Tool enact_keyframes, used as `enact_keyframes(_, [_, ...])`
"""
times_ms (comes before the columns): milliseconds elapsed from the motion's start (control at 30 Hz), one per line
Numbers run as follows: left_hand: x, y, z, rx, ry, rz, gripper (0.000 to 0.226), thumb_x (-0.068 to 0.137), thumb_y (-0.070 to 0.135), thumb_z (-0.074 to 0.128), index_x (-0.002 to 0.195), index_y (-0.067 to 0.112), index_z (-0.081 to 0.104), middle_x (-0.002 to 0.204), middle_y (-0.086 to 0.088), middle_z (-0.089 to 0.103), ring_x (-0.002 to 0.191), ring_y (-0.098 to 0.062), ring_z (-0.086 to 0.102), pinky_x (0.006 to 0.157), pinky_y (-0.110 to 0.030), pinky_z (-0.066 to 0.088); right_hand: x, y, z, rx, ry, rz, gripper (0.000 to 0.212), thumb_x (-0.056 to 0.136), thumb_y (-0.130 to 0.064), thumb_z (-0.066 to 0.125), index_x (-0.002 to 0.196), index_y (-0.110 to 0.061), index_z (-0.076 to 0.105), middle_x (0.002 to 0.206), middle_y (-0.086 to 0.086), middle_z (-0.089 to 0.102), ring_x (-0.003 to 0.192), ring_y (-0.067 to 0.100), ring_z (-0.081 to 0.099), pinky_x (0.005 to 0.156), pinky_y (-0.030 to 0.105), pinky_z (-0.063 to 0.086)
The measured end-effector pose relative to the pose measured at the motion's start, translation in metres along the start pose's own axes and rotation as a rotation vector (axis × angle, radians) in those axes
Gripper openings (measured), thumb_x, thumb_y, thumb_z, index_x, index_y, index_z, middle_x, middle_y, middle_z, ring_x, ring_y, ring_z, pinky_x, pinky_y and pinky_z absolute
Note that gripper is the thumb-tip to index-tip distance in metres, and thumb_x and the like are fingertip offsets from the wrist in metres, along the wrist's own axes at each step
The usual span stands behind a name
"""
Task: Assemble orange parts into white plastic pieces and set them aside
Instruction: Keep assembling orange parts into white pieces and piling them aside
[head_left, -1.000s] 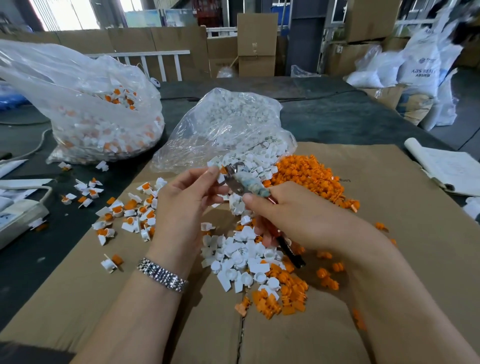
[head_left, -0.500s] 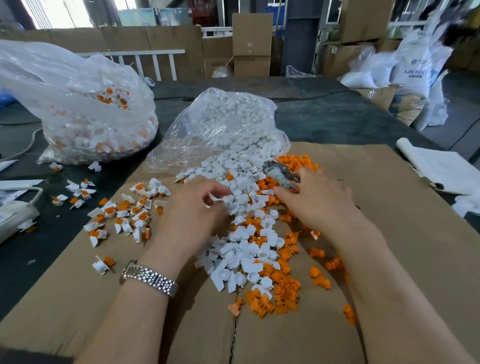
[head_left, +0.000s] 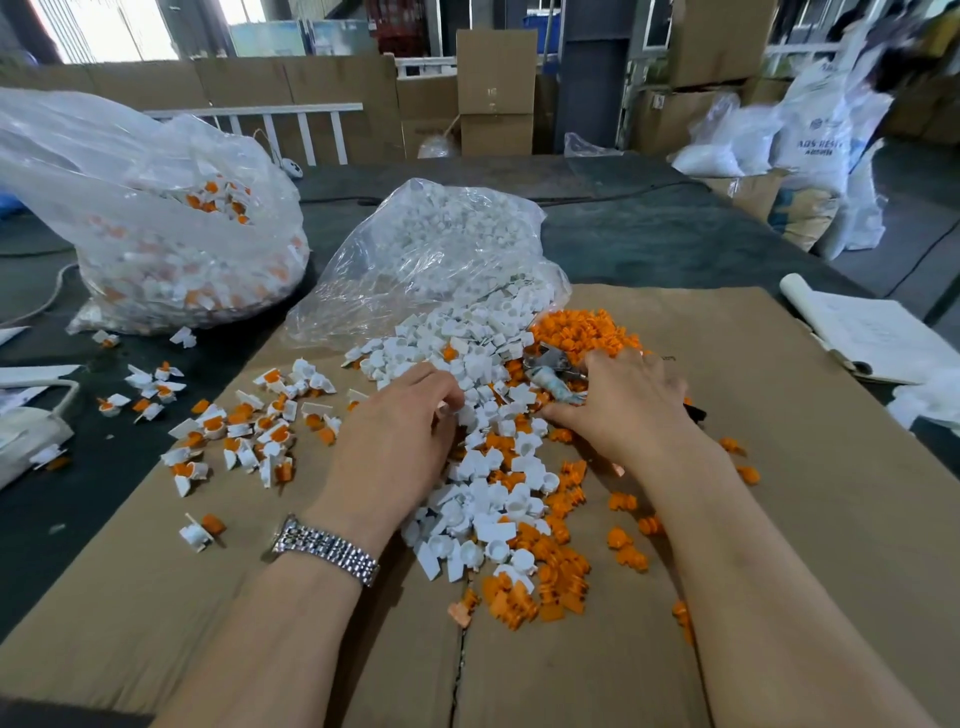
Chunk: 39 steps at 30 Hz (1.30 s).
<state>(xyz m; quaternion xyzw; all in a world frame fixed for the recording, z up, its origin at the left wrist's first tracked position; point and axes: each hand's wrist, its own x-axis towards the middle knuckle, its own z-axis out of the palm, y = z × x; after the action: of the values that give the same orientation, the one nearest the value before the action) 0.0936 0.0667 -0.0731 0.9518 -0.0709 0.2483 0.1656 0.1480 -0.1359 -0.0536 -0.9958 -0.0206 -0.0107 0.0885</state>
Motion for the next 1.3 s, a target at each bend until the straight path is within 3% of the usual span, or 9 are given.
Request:
enact_keyframes(167, [-0.001, -0.001, -0.005, -0.152, 0.046, -0.22, 0.01, 0.093, 0.02, 0.071, 0.091, 0.028, 0.063, 0.085, 0.013, 0.068, 0.058, -0.009, 0.061, 0.053, -0.031, 0.051, -0.003, 0.001, -0.013, 0.136, 0.097, -0.108, 0.041, 0.081, -0.058, 0.072, 0.11, -0.031, 0.06, 0.122, 0.002, 0.052, 0.124, 0.026, 0.043, 0.099, 0.051, 0.037])
enact_keyframes(267, [0.001, -0.002, -0.008, -0.421, 0.051, -0.41, 0.013, 0.094, 0.012, 0.067, 0.09, 0.023, 0.064, 0.082, 0.003, 0.074, 0.065, -0.015, 0.072, 0.06, -0.039, 0.061, -0.01, -0.002, -0.019, 0.103, 0.009, -0.209, 0.021, 0.08, -0.049, 0.077, 0.087, -0.032, 0.069, 0.1, -0.009, 0.06, 0.111, 0.017, 0.048, 0.096, 0.046, 0.041])
enact_keyframes(367, [0.002, 0.0, -0.013, -0.867, 0.015, -0.569, 0.011, 0.095, 0.0, 0.064, 0.096, 0.011, 0.064, 0.085, -0.006, 0.079, 0.075, -0.018, 0.078, 0.057, -0.026, 0.061, -0.016, -0.007, -0.019, 0.01, 0.001, -0.249, 0.02, 0.083, -0.042, 0.077, 0.096, -0.027, 0.076, 0.105, -0.005, 0.064, 0.111, 0.018, 0.053, 0.088, 0.039, 0.049])
enact_keyframes(500, [0.006, -0.004, -0.018, -1.433, -0.032, -0.766, 0.02, 0.093, -0.006, 0.065, 0.112, 0.0, 0.064, 0.099, -0.02, 0.078, 0.094, -0.031, 0.078, 0.069, -0.025, 0.063, -0.019, -0.013, -0.017, -0.116, 0.03, -0.254, 0.028, 0.089, -0.034, 0.074, 0.113, -0.019, 0.071, 0.118, 0.002, 0.061, 0.116, 0.021, 0.051, 0.085, 0.036, 0.054])
enact_keyframes(667, [0.008, -0.017, -0.017, -1.74, -0.051, -0.803, 0.033, 0.085, -0.013, 0.065, 0.118, -0.011, 0.065, 0.113, -0.031, 0.072, 0.108, -0.036, 0.073, 0.079, -0.027, 0.062, -0.02, -0.015, -0.013, -0.153, 0.07, -0.282, 0.011, 0.094, -0.019, 0.068, 0.104, -0.017, 0.071, 0.109, 0.003, 0.059, 0.113, 0.021, 0.051, 0.083, 0.037, 0.056])
enact_keyframes(833, [0.009, -0.021, -0.014, -1.708, -0.128, -0.755, 0.023, 0.08, -0.007, 0.073, 0.103, -0.01, 0.075, 0.116, -0.029, 0.072, 0.111, -0.034, 0.072, 0.082, -0.025, 0.06, -0.016, -0.016, -0.009, -0.126, 0.149, -0.327, 0.016, 0.1, -0.023, 0.053, 0.1, -0.017, 0.068, 0.097, -0.001, 0.045, 0.1, 0.018, 0.052, 0.073, 0.031, 0.053])
enact_keyframes(933, [0.008, -0.017, -0.015, -1.6, -0.15, -0.716, 0.027, 0.08, -0.007, 0.069, 0.105, -0.006, 0.076, 0.115, -0.024, 0.074, 0.109, -0.03, 0.074, 0.084, -0.025, 0.06, -0.013, -0.017, -0.012, 0.102, 0.191, -0.324, 0.023, 0.102, -0.033, 0.051, 0.103, -0.021, 0.071, 0.101, -0.002, 0.056, 0.087, 0.015, 0.057, 0.069, 0.026, 0.047])
enact_keyframes(1100, [0.0, 0.0, -0.019, -0.809, -0.05, -0.366, 0.037, 0.09, 0.02, 0.077, 0.121, 0.039, 0.069, 0.115, 0.02, 0.074, 0.1, -0.002, 0.072, 0.076, -0.02, 0.06, -0.019, -0.019, -0.021, 0.911, -0.005, -0.256, 0.01, 0.094, -0.023, 0.069, 0.092, -0.015, 0.074, 0.065, 0.0, 0.073, 0.057, 0.005, 0.069, 0.053, 0.013, 0.052])
enact_keyframes(1300, [-0.002, 0.019, -0.016, -0.66, -0.026, -0.194, 0.069, 0.09, 0.01, 0.076, 0.143, 0.045, 0.049, 0.125, 0.021, 0.062, 0.093, -0.003, 0.07, 0.074, -0.016, 0.056, -0.023, -0.026, -0.023, 1.251, -0.096, -0.329, 0.009, 0.095, -0.013, 0.067, 0.096, -0.006, 0.072, 0.078, 0.008, 0.076, 0.074, 0.018, 0.075, 0.07, 0.026, 0.061])
